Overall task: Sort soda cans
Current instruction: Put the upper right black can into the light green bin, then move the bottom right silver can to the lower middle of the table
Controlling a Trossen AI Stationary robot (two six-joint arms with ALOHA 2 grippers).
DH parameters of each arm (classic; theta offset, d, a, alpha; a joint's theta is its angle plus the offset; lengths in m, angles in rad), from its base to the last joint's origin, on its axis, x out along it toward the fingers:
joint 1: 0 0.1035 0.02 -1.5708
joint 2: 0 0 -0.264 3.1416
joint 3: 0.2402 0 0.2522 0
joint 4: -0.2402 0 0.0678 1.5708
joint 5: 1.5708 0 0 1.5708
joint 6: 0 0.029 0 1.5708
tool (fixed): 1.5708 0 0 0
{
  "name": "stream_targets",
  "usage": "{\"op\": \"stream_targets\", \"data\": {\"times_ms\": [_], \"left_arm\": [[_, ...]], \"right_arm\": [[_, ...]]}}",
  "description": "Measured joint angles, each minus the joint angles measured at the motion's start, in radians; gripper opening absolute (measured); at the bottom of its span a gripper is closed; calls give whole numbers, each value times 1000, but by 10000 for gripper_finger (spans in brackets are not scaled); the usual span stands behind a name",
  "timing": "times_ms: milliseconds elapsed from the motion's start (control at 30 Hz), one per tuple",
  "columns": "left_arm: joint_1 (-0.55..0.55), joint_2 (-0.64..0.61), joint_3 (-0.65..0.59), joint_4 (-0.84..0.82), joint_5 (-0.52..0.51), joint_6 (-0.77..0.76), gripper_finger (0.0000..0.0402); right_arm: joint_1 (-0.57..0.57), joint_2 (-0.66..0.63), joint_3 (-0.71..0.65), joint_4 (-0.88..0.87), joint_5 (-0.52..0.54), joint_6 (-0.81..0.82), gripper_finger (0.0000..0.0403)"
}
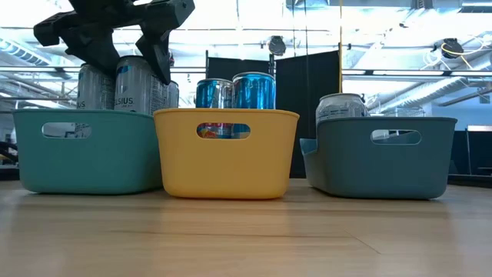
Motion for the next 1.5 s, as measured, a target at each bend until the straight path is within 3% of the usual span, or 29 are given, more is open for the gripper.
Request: {"op": "stream_targets", "data": {"times_ms": [400, 700, 900, 1100, 1500], "left_arm": [[14, 0, 0, 0, 18, -1, 290], [16, 0, -1, -2, 36, -2, 352], [6, 0, 35, -41, 36, 15, 364], [6, -1, 122, -103, 35, 75, 364], [-2, -86, 275, -103, 59, 378, 364]], "right_arm": [[-2, 0, 0, 0, 0, 2, 318], [-2, 0, 0, 0, 0, 2, 318], [-2, 0, 0, 0, 0, 2, 318], [-6, -6, 0, -9, -1, 2, 318], [-55, -9, 1, -30, -6, 59, 318]]}}
